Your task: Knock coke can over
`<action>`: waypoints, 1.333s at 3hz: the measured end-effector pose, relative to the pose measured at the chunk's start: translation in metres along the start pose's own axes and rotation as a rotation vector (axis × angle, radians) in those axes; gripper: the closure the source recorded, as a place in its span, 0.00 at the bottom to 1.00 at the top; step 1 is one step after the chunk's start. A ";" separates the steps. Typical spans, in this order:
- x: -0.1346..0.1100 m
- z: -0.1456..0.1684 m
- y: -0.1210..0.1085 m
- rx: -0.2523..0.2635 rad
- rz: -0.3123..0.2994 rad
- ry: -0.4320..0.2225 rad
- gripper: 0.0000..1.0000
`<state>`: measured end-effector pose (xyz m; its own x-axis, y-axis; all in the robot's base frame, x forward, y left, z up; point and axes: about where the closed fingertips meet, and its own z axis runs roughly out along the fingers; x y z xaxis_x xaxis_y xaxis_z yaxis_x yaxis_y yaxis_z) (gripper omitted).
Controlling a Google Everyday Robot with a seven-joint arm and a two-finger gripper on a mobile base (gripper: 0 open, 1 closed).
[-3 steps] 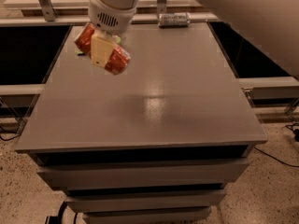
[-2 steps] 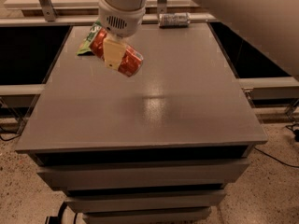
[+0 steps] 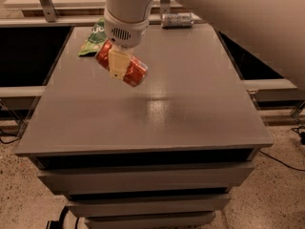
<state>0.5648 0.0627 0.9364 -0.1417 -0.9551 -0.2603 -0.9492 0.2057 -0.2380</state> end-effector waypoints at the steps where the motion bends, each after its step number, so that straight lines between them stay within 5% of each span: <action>1: 0.028 0.036 0.008 -0.060 0.044 0.017 1.00; 4: 0.073 0.079 0.023 -0.129 0.061 0.095 0.37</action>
Offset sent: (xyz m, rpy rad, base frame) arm -0.0142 -0.0507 -0.1130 -0.0141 0.1852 -0.0738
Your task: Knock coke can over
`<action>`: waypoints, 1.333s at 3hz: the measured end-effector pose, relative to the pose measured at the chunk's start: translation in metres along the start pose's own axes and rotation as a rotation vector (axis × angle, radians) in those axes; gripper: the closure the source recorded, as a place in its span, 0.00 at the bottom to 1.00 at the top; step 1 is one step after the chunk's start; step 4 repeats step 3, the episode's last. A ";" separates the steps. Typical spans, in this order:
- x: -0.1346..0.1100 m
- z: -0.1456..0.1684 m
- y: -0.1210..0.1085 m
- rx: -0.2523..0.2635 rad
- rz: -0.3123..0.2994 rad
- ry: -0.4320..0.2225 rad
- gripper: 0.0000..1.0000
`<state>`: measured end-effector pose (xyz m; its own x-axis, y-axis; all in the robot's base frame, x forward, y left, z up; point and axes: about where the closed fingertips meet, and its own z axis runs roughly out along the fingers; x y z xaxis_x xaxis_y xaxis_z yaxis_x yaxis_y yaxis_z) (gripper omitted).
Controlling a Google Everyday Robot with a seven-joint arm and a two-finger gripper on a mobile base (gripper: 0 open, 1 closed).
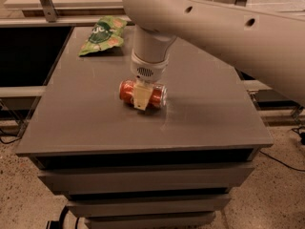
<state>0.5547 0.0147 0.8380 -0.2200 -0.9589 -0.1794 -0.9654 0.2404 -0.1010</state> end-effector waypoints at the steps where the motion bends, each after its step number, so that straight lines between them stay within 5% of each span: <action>1: 0.005 0.003 -0.002 -0.008 -0.003 0.012 0.13; 2: 0.008 -0.001 -0.007 -0.015 -0.012 0.022 0.00; 4: 0.008 -0.001 -0.007 -0.015 -0.012 0.023 0.00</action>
Offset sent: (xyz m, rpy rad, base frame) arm 0.0068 -0.0120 -0.0015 -0.0221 0.0225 0.0095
